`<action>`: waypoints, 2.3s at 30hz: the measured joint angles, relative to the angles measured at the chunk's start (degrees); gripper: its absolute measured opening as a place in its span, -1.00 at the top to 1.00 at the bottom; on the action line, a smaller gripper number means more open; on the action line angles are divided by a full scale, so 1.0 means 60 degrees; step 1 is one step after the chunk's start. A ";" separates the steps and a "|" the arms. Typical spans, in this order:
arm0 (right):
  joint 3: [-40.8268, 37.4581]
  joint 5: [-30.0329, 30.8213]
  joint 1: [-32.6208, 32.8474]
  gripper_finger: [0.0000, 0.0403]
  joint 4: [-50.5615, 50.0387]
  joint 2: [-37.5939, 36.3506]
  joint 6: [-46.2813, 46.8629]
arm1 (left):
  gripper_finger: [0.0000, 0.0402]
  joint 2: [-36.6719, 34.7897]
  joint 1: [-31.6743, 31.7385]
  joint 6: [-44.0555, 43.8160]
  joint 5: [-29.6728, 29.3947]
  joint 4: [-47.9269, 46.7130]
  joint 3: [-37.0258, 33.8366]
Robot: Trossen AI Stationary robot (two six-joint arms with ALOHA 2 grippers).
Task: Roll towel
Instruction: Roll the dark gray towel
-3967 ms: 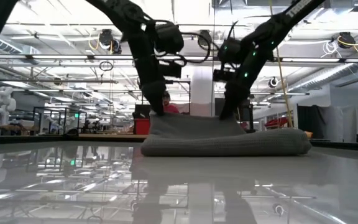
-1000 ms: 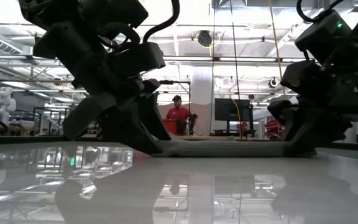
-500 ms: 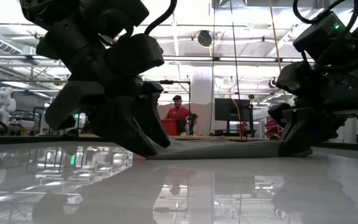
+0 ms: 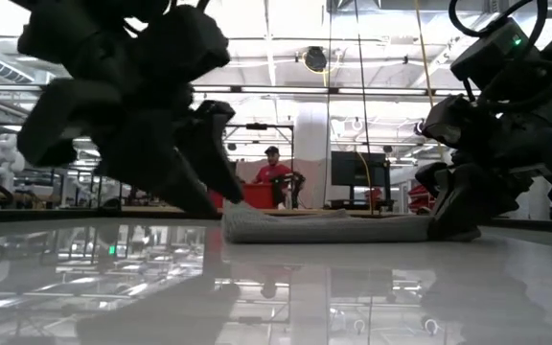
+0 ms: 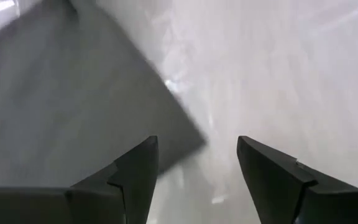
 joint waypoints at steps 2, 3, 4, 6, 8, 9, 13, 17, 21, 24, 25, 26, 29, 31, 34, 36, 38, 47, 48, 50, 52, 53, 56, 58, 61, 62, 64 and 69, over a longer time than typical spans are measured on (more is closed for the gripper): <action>0.0019 -0.0003 0.0000 0.99 -0.0012 0.0000 0.0103 | -0.13 0.0259 -0.0094 -0.0002 -0.0091 0.0132 -0.0014; 0.0025 -0.0003 0.0000 0.99 -0.0005 0.0000 0.0154 | -0.14 0.0458 -0.0117 0.0004 -0.0180 0.0449 -0.0015; 0.0031 -0.0003 0.0000 0.99 0.0002 0.0000 0.0183 | -0.15 0.0646 -0.0156 0.0006 -0.0395 0.0756 -0.0009; 0.0059 -0.0003 0.0000 0.99 -0.0017 0.0000 0.0271 | -0.20 0.0785 -0.0232 0.0019 -0.0883 0.0936 -0.0006; 0.0076 -0.0010 0.0000 0.99 -0.0007 0.0004 0.0397 | -0.27 0.1038 -0.0226 -0.0007 -0.0897 0.1271 0.0009; 0.0076 -0.0028 0.0000 0.99 0.0015 0.0004 0.0459 | -0.31 0.1071 -0.0220 -0.0016 -0.0895 0.1291 0.0027; 0.0076 -0.0088 0.0018 0.99 0.0091 0.0004 0.0696 | -0.34 0.1295 -0.0155 -0.0414 -0.1028 0.1223 0.0046; 0.0076 -0.0384 0.0029 0.99 0.0149 0.0004 0.0992 | -0.02 0.1466 -0.0045 -0.0745 -0.1027 0.1116 0.0060; 0.0076 -0.0756 0.0112 0.99 0.0279 0.0004 0.1340 | 0.58 0.1502 0.0029 -0.0654 -0.1085 0.1068 0.0053; 0.0076 -0.0974 0.0282 0.99 0.0445 0.0004 0.1659 | 0.92 0.1504 0.0037 -0.0353 -0.1176 0.1037 0.0042; 0.0076 -0.1165 0.0336 0.99 0.0520 0.0004 0.1807 | 0.93 0.1457 0.0041 -0.0339 -0.1172 0.1033 0.0042; 0.0076 -0.1357 0.0402 0.99 0.0592 0.0004 0.2014 | 0.93 0.1407 0.0050 -0.0433 -0.1120 0.1010 0.0042; 0.0076 -0.2016 0.0646 0.99 0.0789 0.0004 0.2847 | 0.96 0.1149 0.0171 -0.0959 -0.0508 0.0871 0.0024; 0.0078 -0.2489 0.0830 0.99 0.1020 0.0000 0.3496 | 0.97 0.0858 0.0291 -0.1470 0.0083 0.0690 -0.0010; 0.0091 -0.3151 0.1019 0.99 0.1327 -0.0006 0.4587 | 0.97 0.0234 0.0531 -0.2336 0.1164 0.0528 -0.0031; 0.0091 -0.3414 0.1122 0.99 0.1373 -0.0007 0.5257 | 0.97 -0.0161 0.0738 -0.2908 0.2022 0.0579 -0.0011; 0.0091 -0.3482 0.1209 0.99 0.1543 -0.0007 0.5850 | 0.98 -0.0401 0.0909 -0.3487 0.2524 0.0580 -0.0009; 0.0091 -0.3495 0.1529 0.98 0.1626 -0.0010 0.7347 | 0.98 0.0072 0.1619 -0.5456 0.3963 0.0922 -0.0009; 0.0091 -0.3517 0.1571 0.96 0.1612 -0.0009 0.7403 | 0.98 0.0145 0.1648 -0.5553 0.4156 0.1124 -0.0009; 0.0087 -0.3678 0.1651 0.91 0.1599 -0.0007 0.7436 | 0.98 0.0227 0.1685 -0.5778 0.4429 0.1495 -0.0002; 0.0087 -0.3799 0.1690 0.84 0.1600 -0.0007 0.7483 | 0.98 0.0264 0.1729 -0.5998 0.4511 0.1628 -0.0002; 0.0084 -0.3813 0.1718 0.80 0.1568 -0.0007 0.7494 | 0.98 0.0269 0.1768 -0.6023 0.4548 0.1655 -0.0002; 0.0081 -0.3854 0.1723 0.65 0.1583 -0.0007 0.7481 | 0.99 0.0269 0.1907 -0.6041 0.4572 0.1645 -0.0002; 0.0080 -0.3871 0.1719 0.55 0.1577 -0.0010 0.7412 | 0.99 0.0269 0.1931 -0.6167 0.4591 0.1652 -0.0002; 0.0080 -0.4066 0.1719 0.38 0.1559 -0.0146 0.7183 | 0.99 0.0269 0.1946 -0.6263 0.4712 0.1655 -0.0002; 0.0080 -0.4065 0.1723 0.33 0.1513 -0.0240 0.7071 | 0.99 0.0269 0.1946 -0.6275 0.4820 0.1676 -0.0002; 0.0080 -0.3949 0.1846 0.26 0.1331 -0.0525 0.6659 | 0.99 0.0269 0.1964 -0.6368 0.4956 0.1763 -0.0002; 0.0697 -0.2459 0.2781 0.23 -0.0538 -0.1250 0.4845 | 0.99 0.0269 0.2151 -0.6516 0.5115 0.1840 0.0002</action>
